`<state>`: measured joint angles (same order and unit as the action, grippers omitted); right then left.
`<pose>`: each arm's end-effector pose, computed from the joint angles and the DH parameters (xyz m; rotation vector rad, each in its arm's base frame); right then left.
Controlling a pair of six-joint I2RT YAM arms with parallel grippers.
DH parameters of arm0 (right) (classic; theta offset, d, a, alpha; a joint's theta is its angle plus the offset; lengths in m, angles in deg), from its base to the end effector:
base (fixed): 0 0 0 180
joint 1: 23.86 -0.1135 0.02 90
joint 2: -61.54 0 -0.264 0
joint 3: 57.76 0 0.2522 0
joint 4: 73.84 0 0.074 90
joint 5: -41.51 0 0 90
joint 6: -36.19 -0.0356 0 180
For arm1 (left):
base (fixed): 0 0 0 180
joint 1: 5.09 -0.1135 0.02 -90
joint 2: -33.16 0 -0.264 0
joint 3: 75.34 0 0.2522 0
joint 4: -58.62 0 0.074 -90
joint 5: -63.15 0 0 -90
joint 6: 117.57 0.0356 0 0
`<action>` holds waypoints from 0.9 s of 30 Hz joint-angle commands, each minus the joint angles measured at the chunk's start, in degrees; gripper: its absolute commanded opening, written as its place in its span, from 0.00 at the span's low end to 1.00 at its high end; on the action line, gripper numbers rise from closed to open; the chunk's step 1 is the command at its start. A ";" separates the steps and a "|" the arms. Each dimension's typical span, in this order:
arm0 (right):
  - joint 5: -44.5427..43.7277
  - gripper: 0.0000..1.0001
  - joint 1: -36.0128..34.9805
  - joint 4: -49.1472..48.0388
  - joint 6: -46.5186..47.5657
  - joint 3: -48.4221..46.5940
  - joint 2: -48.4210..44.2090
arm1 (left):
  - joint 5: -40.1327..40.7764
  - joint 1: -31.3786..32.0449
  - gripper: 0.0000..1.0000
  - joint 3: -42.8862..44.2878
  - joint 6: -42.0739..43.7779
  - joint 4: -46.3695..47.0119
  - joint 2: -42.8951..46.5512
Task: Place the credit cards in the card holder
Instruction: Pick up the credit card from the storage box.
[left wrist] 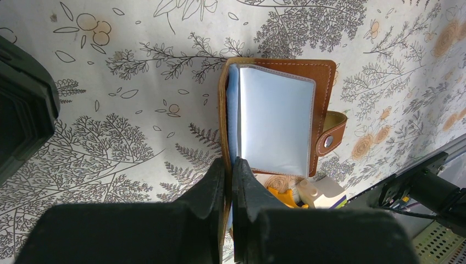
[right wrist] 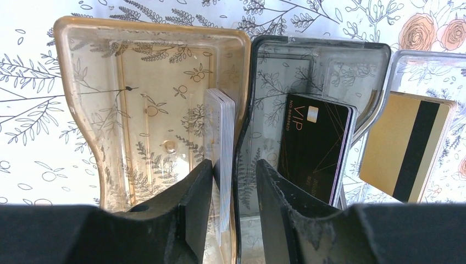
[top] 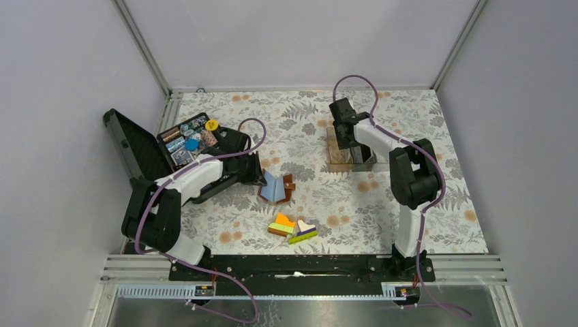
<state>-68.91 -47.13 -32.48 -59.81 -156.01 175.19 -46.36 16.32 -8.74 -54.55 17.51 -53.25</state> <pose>0.3980 0.1576 0.1986 -0.2410 2.4763 -0.2456 0.2685 -0.1180 0.1975 -0.0111 2.7305 -0.7177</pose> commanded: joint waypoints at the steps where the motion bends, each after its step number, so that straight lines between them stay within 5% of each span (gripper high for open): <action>1: -2.02 0.41 -0.77 1.58 0.19 -2.83 -3.70 | -1.65 -0.32 0.00 2.34 0.62 1.16 -0.45; 15: -2.18 0.33 -1.47 2.17 0.15 -3.07 -3.44 | -1.87 -0.32 0.00 2.44 0.70 0.99 -0.67; 19: -2.31 0.48 -1.56 2.26 0.35 -2.99 -3.02 | -1.94 -0.32 0.00 2.49 0.70 0.90 -0.73; 27: -4.65 0.50 -1.60 2.52 0.55 -3.01 -0.84 | -2.13 -0.32 0.00 2.53 0.75 0.90 -0.70</action>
<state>-70.60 -48.22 -31.24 -59.61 -156.84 174.73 -46.90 16.32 -8.65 -54.53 17.53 -53.69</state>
